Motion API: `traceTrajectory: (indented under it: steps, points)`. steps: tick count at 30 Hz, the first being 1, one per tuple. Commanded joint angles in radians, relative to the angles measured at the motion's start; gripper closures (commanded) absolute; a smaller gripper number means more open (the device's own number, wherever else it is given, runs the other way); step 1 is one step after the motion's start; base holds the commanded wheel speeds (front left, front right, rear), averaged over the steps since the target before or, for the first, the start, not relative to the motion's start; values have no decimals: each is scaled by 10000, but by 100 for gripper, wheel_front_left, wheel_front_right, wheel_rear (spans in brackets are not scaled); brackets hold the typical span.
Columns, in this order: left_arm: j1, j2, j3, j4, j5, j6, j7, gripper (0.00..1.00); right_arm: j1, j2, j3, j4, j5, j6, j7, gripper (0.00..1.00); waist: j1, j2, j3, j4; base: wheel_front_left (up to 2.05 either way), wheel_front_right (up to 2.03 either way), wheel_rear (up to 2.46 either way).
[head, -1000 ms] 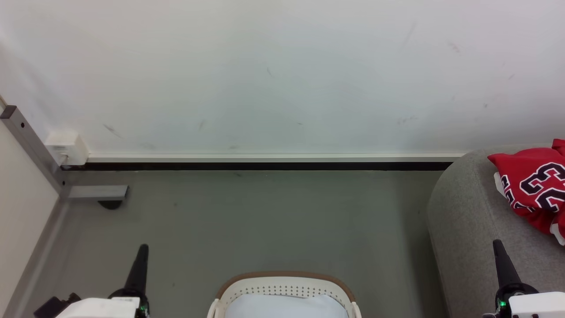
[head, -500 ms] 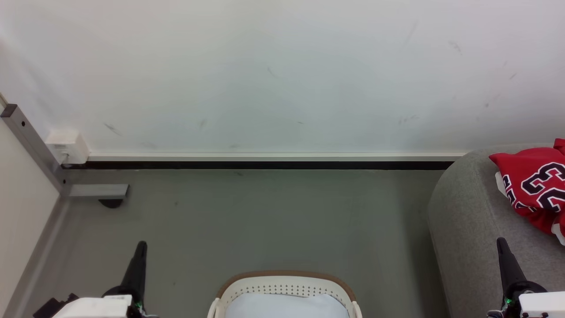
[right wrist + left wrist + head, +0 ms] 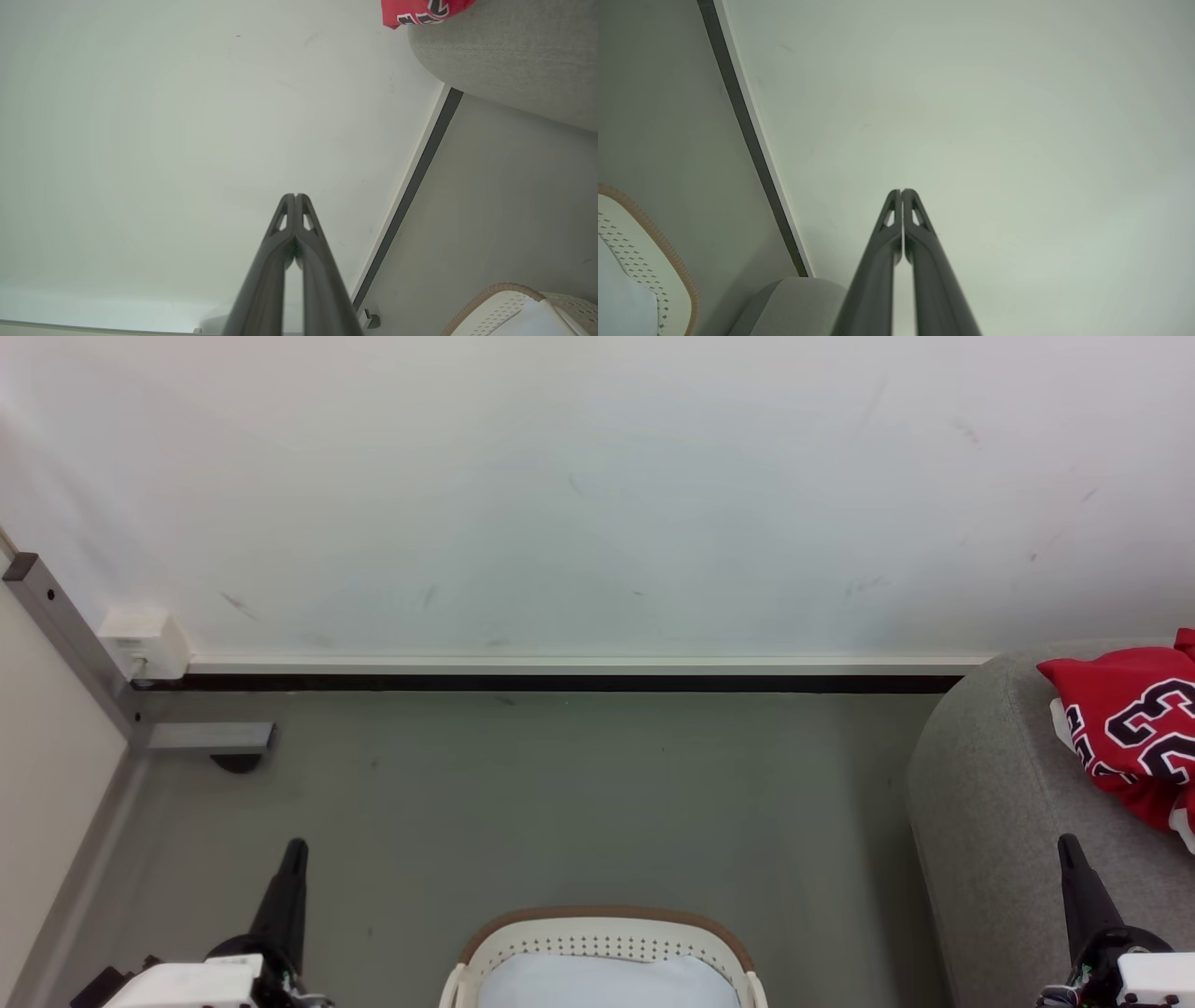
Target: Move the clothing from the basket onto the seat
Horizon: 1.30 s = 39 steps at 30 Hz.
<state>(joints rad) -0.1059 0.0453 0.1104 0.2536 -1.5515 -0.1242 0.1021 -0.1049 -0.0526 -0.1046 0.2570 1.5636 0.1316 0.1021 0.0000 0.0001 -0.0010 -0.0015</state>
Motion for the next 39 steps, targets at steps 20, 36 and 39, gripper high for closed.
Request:
traceTrajectory:
  steps: [20, 36, 39]
  points:
    - [-124, 85, 72, -40, -654, -90, 174, 100, -155, 28, -150, -108, 478, -17, 169, 100, 0, -1, 18, 15, 0, 0, 0]
    - [-123, 84, 70, -41, -656, -90, 173, 100, -150, 28, -150, -107, 477, -17, 169, 100, 0, -1, 18, 15, 0, 0, 0]
    - [-123, 84, 70, -41, -656, -90, 173, 100, -150, 29, -150, -107, 477, -17, 169, 100, 0, -1, 18, 15, 0, 0, 0]
